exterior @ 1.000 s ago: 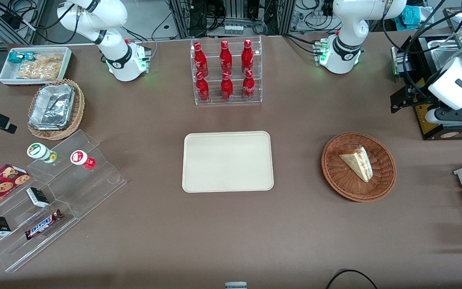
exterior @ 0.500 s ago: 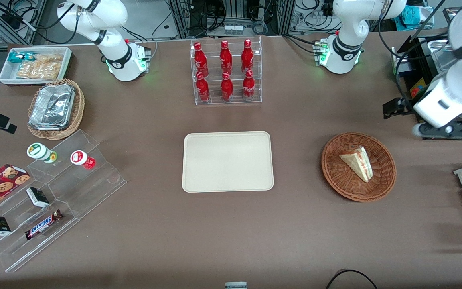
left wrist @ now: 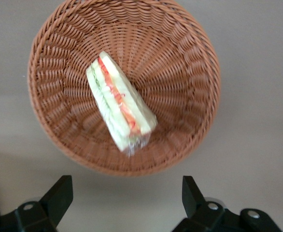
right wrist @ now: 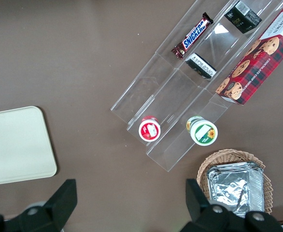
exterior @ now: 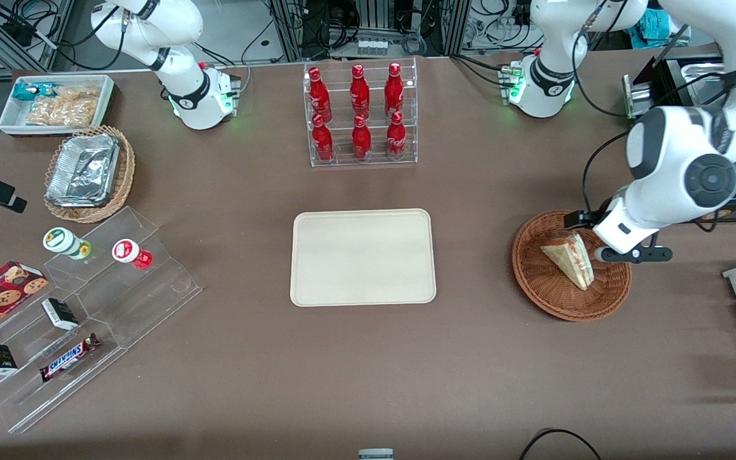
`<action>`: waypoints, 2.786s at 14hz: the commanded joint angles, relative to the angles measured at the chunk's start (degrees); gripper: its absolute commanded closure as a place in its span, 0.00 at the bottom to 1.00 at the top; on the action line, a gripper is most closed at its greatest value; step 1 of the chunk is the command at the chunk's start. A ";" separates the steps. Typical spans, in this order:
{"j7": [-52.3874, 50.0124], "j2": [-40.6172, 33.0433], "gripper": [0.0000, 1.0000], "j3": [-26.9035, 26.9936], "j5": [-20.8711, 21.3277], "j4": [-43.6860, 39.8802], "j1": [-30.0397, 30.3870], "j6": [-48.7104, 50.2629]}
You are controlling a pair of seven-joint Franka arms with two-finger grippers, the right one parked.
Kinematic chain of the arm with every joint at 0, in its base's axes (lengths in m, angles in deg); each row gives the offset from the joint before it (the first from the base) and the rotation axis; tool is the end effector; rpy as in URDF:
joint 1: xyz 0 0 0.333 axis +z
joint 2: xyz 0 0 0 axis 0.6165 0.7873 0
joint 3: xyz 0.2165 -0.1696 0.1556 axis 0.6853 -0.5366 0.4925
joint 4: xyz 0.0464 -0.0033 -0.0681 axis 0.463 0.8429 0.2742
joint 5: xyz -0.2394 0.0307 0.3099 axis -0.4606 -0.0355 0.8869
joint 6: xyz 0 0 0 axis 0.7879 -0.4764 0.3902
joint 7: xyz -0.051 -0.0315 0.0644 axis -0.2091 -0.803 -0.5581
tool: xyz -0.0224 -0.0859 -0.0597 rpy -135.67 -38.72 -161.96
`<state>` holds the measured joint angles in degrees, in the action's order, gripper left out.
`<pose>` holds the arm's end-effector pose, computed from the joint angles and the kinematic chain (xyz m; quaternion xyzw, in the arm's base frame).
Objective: Place sandwich from basket to tray
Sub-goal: 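Move the left gripper over the wicker basket above the sandwich, then lower the left gripper and grasp the wrapped sandwich, then lift the sandwich and carry it over the cream tray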
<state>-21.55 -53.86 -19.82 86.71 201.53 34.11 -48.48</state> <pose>0.5439 -0.0507 0.3570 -0.9963 -0.0237 0.0815 0.0140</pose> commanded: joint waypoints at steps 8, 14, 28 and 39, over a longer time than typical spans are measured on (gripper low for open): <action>-40.16 5.48 0.00 0.40 0.41 9.00 1.39 -21.14; -41.74 7.96 0.92 0.31 0.50 8.56 1.14 -23.97; -34.61 30.79 0.95 -14.19 -2.75 -40.73 -13.16 12.52; -46.14 44.26 0.95 -13.58 3.20 -52.62 -31.02 4.43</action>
<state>-66.78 -11.06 -34.05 87.00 151.71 4.58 -44.62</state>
